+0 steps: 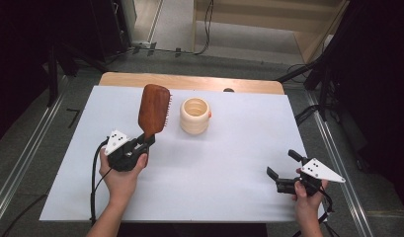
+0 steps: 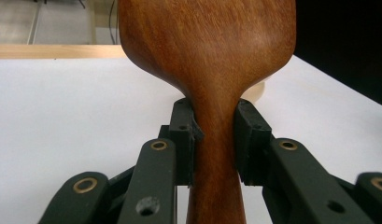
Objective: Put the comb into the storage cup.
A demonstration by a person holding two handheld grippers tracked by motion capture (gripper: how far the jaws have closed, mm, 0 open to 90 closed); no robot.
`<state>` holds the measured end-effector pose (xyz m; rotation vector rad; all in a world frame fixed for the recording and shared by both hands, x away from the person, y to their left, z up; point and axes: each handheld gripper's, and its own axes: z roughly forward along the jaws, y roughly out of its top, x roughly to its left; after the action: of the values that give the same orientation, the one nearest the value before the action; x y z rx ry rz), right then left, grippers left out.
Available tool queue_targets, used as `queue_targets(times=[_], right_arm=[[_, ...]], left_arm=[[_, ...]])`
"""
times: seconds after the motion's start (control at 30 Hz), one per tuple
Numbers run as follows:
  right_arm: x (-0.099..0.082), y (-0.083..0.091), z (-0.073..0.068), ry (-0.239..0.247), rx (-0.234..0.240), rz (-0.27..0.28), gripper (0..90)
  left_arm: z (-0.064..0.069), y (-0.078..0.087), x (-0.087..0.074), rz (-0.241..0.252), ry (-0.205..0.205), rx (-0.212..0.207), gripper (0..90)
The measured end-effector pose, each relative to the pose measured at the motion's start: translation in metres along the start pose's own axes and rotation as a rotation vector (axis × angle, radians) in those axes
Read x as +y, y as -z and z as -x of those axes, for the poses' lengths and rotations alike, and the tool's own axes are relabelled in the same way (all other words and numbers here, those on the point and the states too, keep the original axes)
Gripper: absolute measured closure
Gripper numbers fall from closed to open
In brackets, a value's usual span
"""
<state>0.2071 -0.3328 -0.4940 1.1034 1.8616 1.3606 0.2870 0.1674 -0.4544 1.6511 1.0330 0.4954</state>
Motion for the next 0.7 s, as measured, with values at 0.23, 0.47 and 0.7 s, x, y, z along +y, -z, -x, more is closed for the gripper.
queue_targets(times=[0.23, 0.47, 0.7], right_arm=[[0.024, -0.008, -0.015, -0.008, 0.045, 0.036, 0.0], [0.047, -0.019, -0.027, -0.028, 0.074, 0.063, 0.0], [0.063, -0.029, -0.038, -0.025, 0.113, 0.068, 0.0]], left_arm=[[0.011, 0.006, 0.001, 0.021, -0.001, -0.021, 72.6], [0.017, 0.010, 0.000, 0.034, -0.014, -0.034, 72.6], [0.022, 0.013, -0.003, 0.053, -0.018, -0.044, 72.6]])
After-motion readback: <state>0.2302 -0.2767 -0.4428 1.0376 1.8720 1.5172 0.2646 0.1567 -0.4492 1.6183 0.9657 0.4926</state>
